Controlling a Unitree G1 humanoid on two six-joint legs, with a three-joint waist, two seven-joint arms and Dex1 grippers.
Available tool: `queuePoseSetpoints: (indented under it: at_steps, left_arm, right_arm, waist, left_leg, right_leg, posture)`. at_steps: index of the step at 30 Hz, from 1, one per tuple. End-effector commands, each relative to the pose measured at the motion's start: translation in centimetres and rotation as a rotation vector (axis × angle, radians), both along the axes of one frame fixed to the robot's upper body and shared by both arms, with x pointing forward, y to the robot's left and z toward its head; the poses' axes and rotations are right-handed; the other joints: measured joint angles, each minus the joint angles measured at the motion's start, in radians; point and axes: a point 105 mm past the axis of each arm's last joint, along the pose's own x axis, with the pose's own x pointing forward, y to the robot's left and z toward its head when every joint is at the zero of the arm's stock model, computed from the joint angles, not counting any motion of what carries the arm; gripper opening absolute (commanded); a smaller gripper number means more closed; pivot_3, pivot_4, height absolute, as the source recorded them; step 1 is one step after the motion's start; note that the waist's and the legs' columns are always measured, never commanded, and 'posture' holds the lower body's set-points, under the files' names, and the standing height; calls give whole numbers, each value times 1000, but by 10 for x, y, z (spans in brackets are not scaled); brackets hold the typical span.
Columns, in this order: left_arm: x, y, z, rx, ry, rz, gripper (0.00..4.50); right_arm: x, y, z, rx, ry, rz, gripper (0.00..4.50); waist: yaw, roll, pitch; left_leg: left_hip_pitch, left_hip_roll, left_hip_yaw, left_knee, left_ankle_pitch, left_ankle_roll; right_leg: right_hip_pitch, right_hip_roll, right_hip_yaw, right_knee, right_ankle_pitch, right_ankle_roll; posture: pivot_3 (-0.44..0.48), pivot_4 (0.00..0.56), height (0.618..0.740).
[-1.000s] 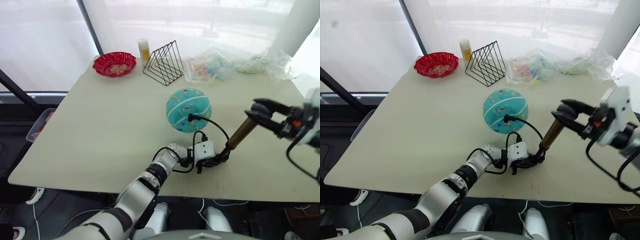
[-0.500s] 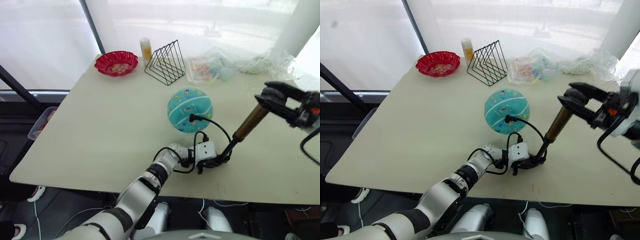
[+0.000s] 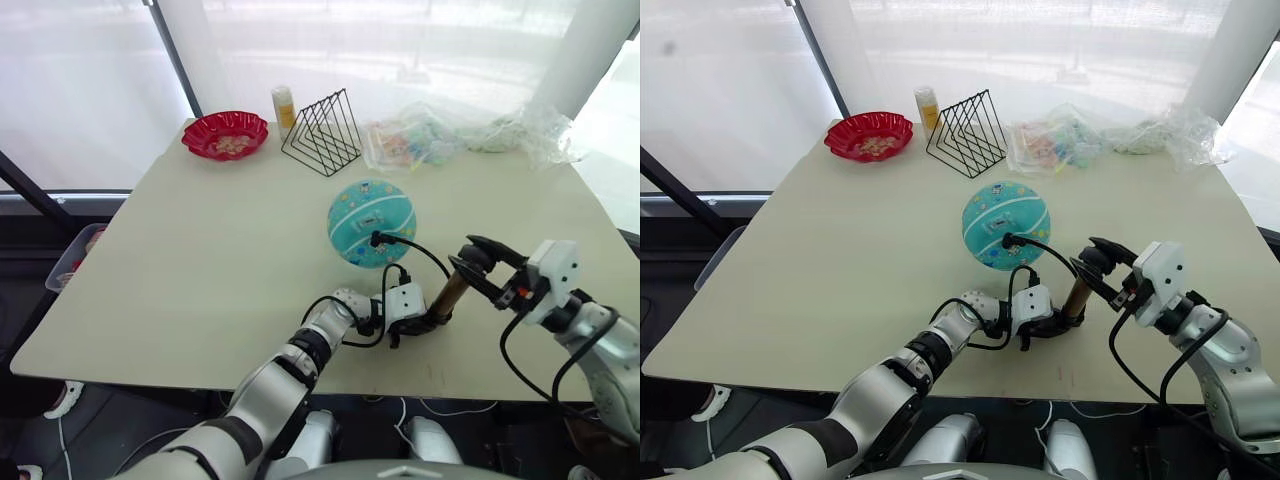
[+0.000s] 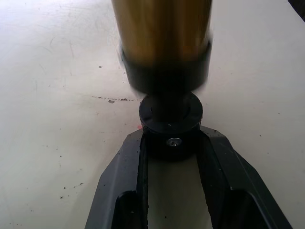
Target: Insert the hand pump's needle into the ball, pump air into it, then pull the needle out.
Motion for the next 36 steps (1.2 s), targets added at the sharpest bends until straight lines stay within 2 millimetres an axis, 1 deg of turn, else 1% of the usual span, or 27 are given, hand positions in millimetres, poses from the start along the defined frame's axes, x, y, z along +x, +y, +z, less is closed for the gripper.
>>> queuePoseSetpoints:
  at_steps: [1, 4, 5, 6, 8, 9, 10, 12, 14, 16, 19, 20, 21, 23, 25, 26, 27, 29, 31, 33, 36]
  left_arm:
    - [-30, 38, -63, 252, 170, 3, 1070]
    - [-30, 38, -63, 252, 169, 3, 1070]
    - [-30, 38, -63, 252, 169, 3, 1070]
    - [-30, 38, -63, 252, 169, 2, 1070]
    - [-30, 38, -63, 253, 169, 2, 1070]
    - [-30, 38, -63, 253, 169, 1, 1070]
    - [-30, 38, -63, 253, 168, -1, 1070]
    - [-30, 38, -62, 254, 167, -3, 1070]
    - [-30, 38, -62, 254, 166, -5, 1070]
    - [-30, 38, -62, 254, 167, -5, 1070]
    - [-30, 38, -62, 254, 168, -7, 1070]
    - [-30, 38, -62, 255, 168, -8, 1070]
    - [-30, 38, -62, 256, 169, -9, 1070]
    - [-31, 37, -62, 255, 170, -12, 1070]
    - [-31, 37, -62, 253, 171, -13, 1070]
    - [-32, 37, -62, 252, 172, -14, 1070]
    - [-32, 37, -62, 252, 172, -14, 1070]
    - [-32, 36, -62, 248, 173, -11, 1070]
    - [-32, 36, -62, 246, 174, -8, 1070]
    - [-32, 36, -62, 246, 174, -9, 1070]
    - [-32, 36, -62, 247, 172, -9, 1070]
  right_arm:
    - [2, -11, 14, 15, 10, -21, 1897]
    - [-2, -16, 60, 55, -62, 26, 1897]
    - [-4, -18, 78, 68, -95, 38, 1897]
    - [-6, -20, 90, 76, -112, 45, 1897]
    - [-9, -22, 105, 81, -128, 57, 1897]
    - [-11, -25, 122, 73, -155, 64, 1897]
    - [-15, -31, 144, 53, -199, 61, 1897]
    - [-22, -37, 173, 39, -256, 56, 1897]
    - [-25, -39, 184, 45, -265, 54, 1897]
    - [-26, -38, 187, 46, -258, 56, 1897]
    - [-33, -43, 207, 53, -300, 43, 1897]
    - [-31, -44, 202, 37, -281, 30, 1897]
    - [-27, -42, 184, -4, -229, 25, 1897]
    - [-23, -37, 158, -35, -156, 29, 1897]
    - [-18, -30, 124, -33, -81, 26, 1897]
    - [-17, -25, 105, -50, -42, 36, 1897]
    - [-18, -20, 92, -25, -10, 54, 1897]
    - [-17, -19, 59, -59, 52, 47, 1897]
    - [-13, -21, 42, -48, 73, 16, 1897]
    - [-9, -22, 23, -76, 85, -12, 1897]
    - [-11, -18, 11, -116, 89, 9, 1897]
  waist:
    - [0, 1, 1]
    - [2, 2, 6]
    - [3, 2, 6]
    - [3, 3, 8]
    - [3, 3, 12]
    - [4, 4, 12]
    - [4, 5, 13]
    - [4, 8, 17]
    - [7, 7, 19]
    - [9, 6, 19]
    - [7, 6, 21]
    - [7, 7, 22]
    - [9, 6, 23]
    - [12, 5, 23]
    - [11, 0, 19]
    - [8, -3, 17]
    - [5, -4, 15]
    - [-2, -7, 11]
    - [-5, -7, 9]
    - [-8, -7, 9]
    - [-9, -6, 7]
  left_leg:
    - [0, 0, 0, 0, 0, 0]
    - [-1, -1, 1, 0, 0, 0]
    - [-2, -1, 0, 1, 0, 0]
    - [-3, -1, 0, 1, 0, 0]
    - [-5, -4, 0, 1, 0, 0]
    - [-7, -5, 0, 2, 0, 0]
    - [-8, -5, -1, 2, 0, 0]
    - [-12, -6, -1, 6, 0, 1]
    - [-13, -6, -1, 6, 1, 2]
    - [-13, -6, -2, 5, 1, 2]
    - [-15, -7, -1, 6, 1, 2]
    - [-15, -8, 0, 6, 1, 2]
    - [-15, -9, 0, 6, 1, 2]
    - [-16, -9, -2, 6, 2, 5]
    - [-14, -9, -2, 5, 2, 5]
    - [-13, -9, -2, 5, 2, 6]
    - [-13, -9, -2, 5, 2, 6]
    - [-10, -9, -2, 5, -1, 2]
    - [-7, -8, -3, 4, -1, 2]
    - [-2, -8, -3, 3, -1, 1]
    - [2, -8, -2, 0, -1, 1]
  right_leg:
    - [0, 0, 0, 0, 0, 0]
    - [-1, 0, 2, 0, 0, 0]
    - [-1, -1, 1, 0, 0, 0]
    - [-1, -1, 1, 0, 0, 0]
    - [-3, -4, 2, 0, 0, 0]
    - [-4, -4, 2, 0, 0, 0]
    - [-5, -4, 1, 0, 0, 0]
    - [-8, -4, 0, 0, 1, 0]
    - [-9, -5, 0, 0, 1, 1]
    - [-9, -5, -1, 0, 1, 1]
    - [-10, -6, 0, 0, 1, 1]
    - [-11, -7, 1, 0, 1, 1]
    - [-11, -7, 1, 0, 1, 1]
    - [-11, -7, 0, 0, 1, 1]
    - [-11, -7, 0, 0, 1, 1]
    - [-10, -7, 0, 0, 1, 1]
    - [-10, -7, 1, -1, 1, 2]
    - [-8, -6, 1, 0, 1, 2]
    - [-6, -5, 2, 0, 1, 2]
    - [-2, -4, 3, 0, 1, 2]
    - [0, -4, 5, 0, 0, 2]
  posture:
    - [0, 150, 740]
    - [0, 150, 740]
    - [0, 150, 740]
    - [0, 150, 740]
    - [0, 150, 740]
    - [0, 150, 740]
    - [0, 150, 740]
    - [0, 150, 740]
    - [0, 150, 740]
    - [0, 150, 740]
    - [0, 150, 740]
    - [0, 150, 740]
    - [0, 150, 740]
    - [0, 150, 740]
    - [0, 150, 740]
    - [0, 150, 740]
    - [0, 150, 740]
    - [0, 150, 740]
    - [0, 150, 740]
    - [0, 150, 740]
    - [0, 150, 740]
